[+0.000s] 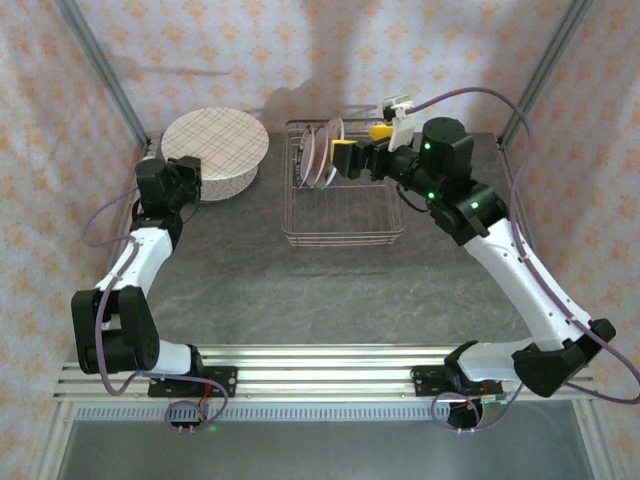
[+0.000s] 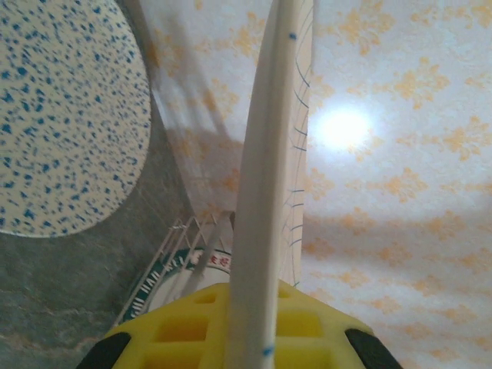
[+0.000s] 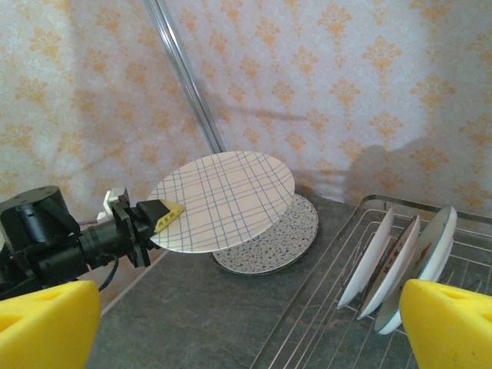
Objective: Unload the plates from the dish rack
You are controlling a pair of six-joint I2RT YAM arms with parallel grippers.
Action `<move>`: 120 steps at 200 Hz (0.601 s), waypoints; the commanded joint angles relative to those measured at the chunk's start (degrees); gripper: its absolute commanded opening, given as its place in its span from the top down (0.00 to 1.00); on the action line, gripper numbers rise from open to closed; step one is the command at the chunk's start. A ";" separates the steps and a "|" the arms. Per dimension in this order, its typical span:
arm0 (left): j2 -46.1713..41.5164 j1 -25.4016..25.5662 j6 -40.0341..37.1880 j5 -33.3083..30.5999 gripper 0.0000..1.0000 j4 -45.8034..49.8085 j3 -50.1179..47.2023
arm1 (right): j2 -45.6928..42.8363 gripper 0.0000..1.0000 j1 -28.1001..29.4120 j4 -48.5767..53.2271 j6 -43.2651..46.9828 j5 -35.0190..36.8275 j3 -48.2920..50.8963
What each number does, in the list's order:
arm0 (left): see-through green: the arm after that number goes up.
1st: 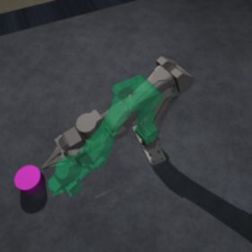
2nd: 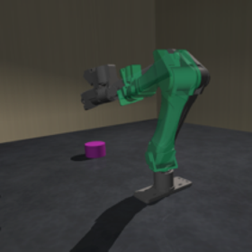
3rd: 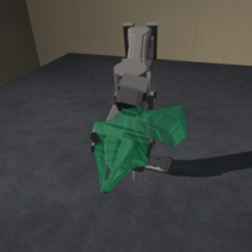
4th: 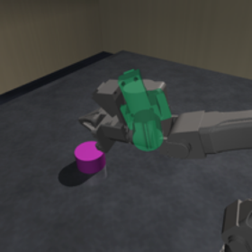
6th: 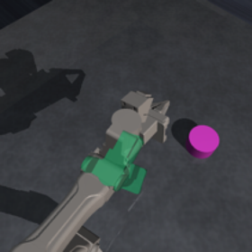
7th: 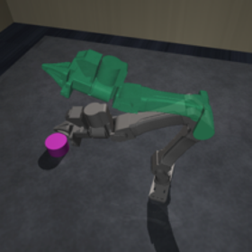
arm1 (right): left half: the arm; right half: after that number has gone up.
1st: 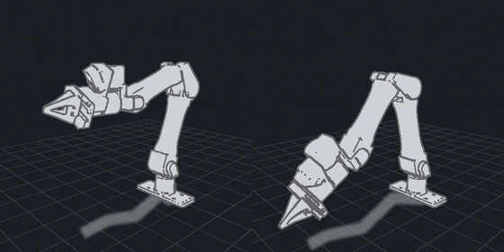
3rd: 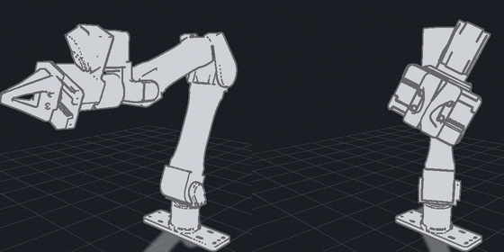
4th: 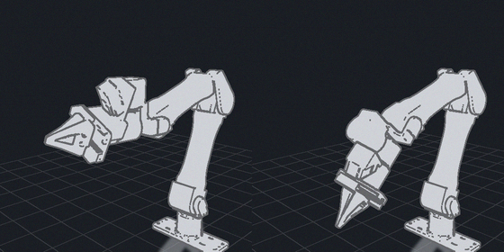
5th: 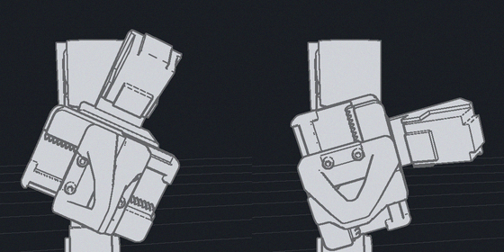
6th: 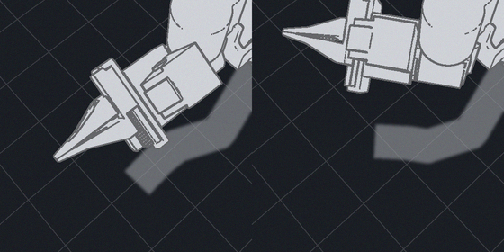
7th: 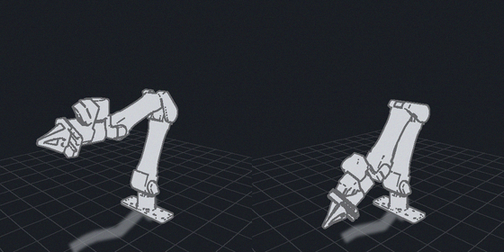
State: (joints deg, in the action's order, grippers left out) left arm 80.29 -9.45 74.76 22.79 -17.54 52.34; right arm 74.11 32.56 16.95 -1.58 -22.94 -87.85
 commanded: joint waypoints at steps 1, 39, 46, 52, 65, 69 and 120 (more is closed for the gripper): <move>0.90 -0.79 -2.97 -3.57 1.00 -7.47 -0.32 | 0.57 0.01 1.25 -4.70 2.88 0.63 0.53; 3.16 -1.40 -4.83 -6.61 1.00 -9.61 -1.19 | 1.30 0.01 1.88 -5.43 3.66 1.49 0.79; 3.76 -1.36 -5.12 -7.03 1.00 -10.07 -1.26 | 1.30 0.01 1.91 -5.51 3.48 1.50 0.99; 4.26 -1.36 -5.44 -7.45 1.00 -10.43 -1.28 | 1.22 0.01 1.90 -5.49 3.36 1.50 1.20; 5.47 -1.40 -5.76 -8.35 1.00 -11.31 -1.46 | 0.96 0.01 1.90 -5.55 3.01 1.61 1.55; 5.88 -1.42 -5.73 -8.55 1.00 -11.81 -1.61 | 0.95 0.01 1.90 -5.51 3.01 1.61 1.59; 12.06 -2.14 -5.74 -8.05 1.00 -14.57 -0.30 | 1.04 0.01 1.90 -5.02 2.86 1.36 1.52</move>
State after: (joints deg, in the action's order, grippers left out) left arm 90.39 -10.59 70.37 15.57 -25.71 50.54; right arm 75.50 34.15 13.67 0.75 -22.26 -86.35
